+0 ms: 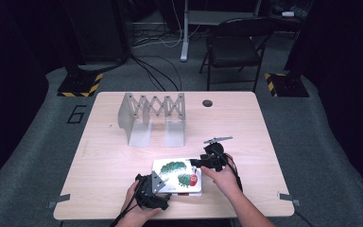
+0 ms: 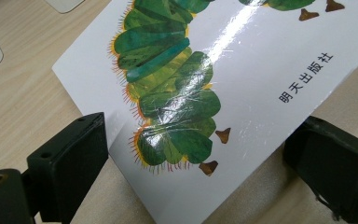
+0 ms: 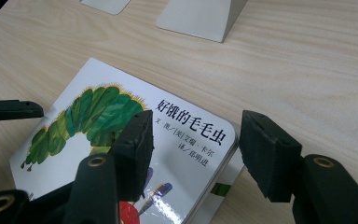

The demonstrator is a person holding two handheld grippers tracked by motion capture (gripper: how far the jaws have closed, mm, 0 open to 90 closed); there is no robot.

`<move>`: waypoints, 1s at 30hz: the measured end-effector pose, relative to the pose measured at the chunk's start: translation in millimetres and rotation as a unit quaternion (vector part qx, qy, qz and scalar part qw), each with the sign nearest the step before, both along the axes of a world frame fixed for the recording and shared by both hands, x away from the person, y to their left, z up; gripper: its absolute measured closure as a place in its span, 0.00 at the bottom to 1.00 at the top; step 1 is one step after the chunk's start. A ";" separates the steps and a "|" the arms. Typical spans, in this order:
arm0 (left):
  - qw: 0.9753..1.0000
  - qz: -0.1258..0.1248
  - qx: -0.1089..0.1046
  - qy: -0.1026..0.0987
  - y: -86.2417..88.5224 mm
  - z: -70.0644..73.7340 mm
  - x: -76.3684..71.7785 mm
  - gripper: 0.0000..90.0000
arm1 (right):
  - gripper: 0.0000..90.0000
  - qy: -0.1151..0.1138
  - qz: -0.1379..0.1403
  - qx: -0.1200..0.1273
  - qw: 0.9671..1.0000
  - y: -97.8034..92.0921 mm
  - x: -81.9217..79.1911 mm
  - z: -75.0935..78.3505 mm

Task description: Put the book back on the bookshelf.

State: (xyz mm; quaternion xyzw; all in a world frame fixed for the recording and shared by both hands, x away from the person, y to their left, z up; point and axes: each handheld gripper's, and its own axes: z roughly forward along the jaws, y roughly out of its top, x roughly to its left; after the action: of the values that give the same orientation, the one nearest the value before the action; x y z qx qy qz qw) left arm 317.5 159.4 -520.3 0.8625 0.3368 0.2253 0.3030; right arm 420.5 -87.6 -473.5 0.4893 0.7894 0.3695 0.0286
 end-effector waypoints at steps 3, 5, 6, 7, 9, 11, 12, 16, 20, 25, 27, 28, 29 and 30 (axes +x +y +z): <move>1.000 0.000 0.000 -0.002 -0.1 -0.2 -0.2 0.07 | 0.49 0.002 -0.003 0.000 1.000 0.3 -0.4 0.0; 1.000 0.001 0.000 -0.003 -0.2 -0.2 -0.6 0.07 | 0.49 -0.002 -0.001 -0.001 1.000 0.1 0.3 -0.8; 1.000 0.000 0.000 -0.004 -0.4 -0.3 -0.9 0.08 | 0.49 0.004 -0.004 -0.001 1.000 0.5 -0.3 -0.3; 1.000 0.000 0.003 -0.003 -0.3 0.2 -1.2 0.08 | 0.49 0.003 -0.004 -0.002 1.000 0.5 -0.2 -0.4; 1.000 0.001 0.005 -0.009 -0.5 0.0 -1.9 0.08 | 0.49 -0.003 0.001 -0.003 1.000 -0.1 1.1 -1.3; 1.000 -0.007 0.009 -0.012 -0.4 1.1 -3.3 0.11 | 0.49 0.002 -0.001 -0.004 1.000 0.5 0.6 -1.0; 1.000 -0.009 0.010 -0.022 -1.6 0.9 -4.9 0.14 | 0.49 0.001 -0.001 -0.005 1.000 0.5 0.7 -1.2; 1.000 -0.014 0.009 -0.024 -1.9 1.0 -6.0 0.18 | 0.49 -0.002 0.001 -0.005 1.000 0.3 1.5 -1.7; 1.000 -0.006 0.005 -0.025 -1.6 0.3 -5.1 0.18 | 0.49 0.010 -0.010 0.007 1.000 2.4 0.9 -0.8; 1.000 -0.009 0.001 -0.027 -0.7 -0.3 -3.6 0.18 | 0.50 0.019 -0.006 -0.006 1.000 2.1 2.1 -4.4; 1.000 -0.007 0.002 -0.029 -0.8 -0.4 -3.6 0.18 | 0.50 0.019 -0.004 -0.006 1.000 1.6 3.9 -5.7; 1.000 -0.006 0.002 -0.029 -0.9 -0.4 -3.6 0.18 | 0.50 0.020 -0.003 -0.005 1.000 0.9 4.8 -6.4; 1.000 -0.010 0.000 -0.026 -0.5 -0.3 -3.4 0.18 | 0.50 0.025 -0.007 -0.002 1.000 1.2 5.0 -6.3; 1.000 -0.009 0.000 -0.026 -0.4 -0.3 -3.6 0.18 | 0.50 0.029 -0.007 -0.001 1.000 0.9 5.2 -6.2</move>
State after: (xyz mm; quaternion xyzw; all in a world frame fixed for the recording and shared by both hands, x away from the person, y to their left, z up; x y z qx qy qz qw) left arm 313.9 159.0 -520.6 0.8597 0.3208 0.2448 0.3132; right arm 425.7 -86.6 -479.6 0.5056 0.7867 0.3542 0.0091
